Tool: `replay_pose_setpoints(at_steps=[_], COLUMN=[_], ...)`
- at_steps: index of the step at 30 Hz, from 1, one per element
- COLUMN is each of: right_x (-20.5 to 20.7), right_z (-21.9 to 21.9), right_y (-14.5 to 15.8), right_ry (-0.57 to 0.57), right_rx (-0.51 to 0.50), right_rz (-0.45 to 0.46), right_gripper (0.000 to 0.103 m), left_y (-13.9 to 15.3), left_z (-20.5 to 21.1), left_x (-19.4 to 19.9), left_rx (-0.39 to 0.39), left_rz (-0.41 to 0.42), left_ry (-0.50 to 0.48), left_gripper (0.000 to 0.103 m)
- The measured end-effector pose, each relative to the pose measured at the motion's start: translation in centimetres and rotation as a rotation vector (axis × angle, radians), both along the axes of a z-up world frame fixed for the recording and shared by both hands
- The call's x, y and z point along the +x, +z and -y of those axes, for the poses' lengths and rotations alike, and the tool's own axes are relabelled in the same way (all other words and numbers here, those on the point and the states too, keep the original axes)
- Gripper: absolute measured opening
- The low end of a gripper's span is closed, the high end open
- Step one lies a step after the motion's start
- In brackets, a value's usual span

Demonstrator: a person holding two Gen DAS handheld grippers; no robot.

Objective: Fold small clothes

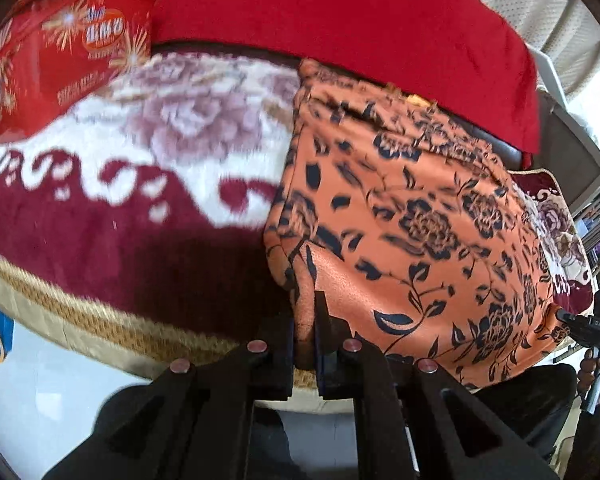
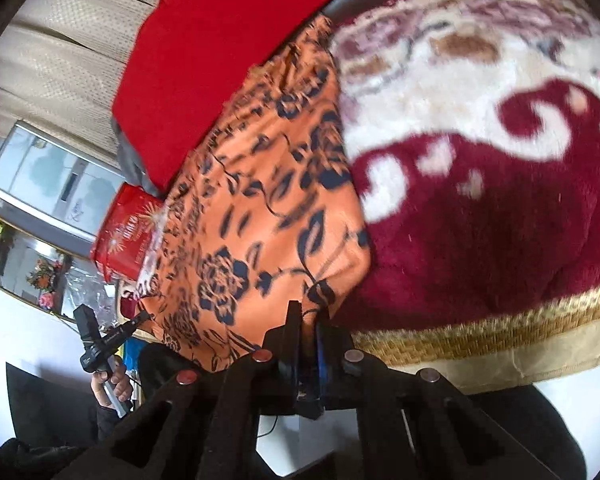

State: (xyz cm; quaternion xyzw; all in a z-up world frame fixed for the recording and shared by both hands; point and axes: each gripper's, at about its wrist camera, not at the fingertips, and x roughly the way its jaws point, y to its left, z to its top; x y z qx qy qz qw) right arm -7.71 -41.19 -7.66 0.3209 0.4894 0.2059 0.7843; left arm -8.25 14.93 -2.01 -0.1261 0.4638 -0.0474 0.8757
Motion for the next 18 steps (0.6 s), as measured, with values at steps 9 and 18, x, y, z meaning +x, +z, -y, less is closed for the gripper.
replay_pose_setpoints(at_steps=[9, 18], right_x=[-0.7, 7.1], right_z=[0.5, 2.4], right_y=[-0.2, 7.8], right_ry=[0.007, -0.026], right_rx=[-0.011, 0.106], right_rz=[-0.022, 0.177], right_gripper=[0.006, 0.006], left_y=[0.5, 8.9], left_z=[0.4, 1.2], left_x=[0.6, 7.1], left_rx=[0.021, 0.038], left_rz=[-0.002, 0.148], left_ry=[-0.014, -0.095], left_gripper=[0.008, 0.008])
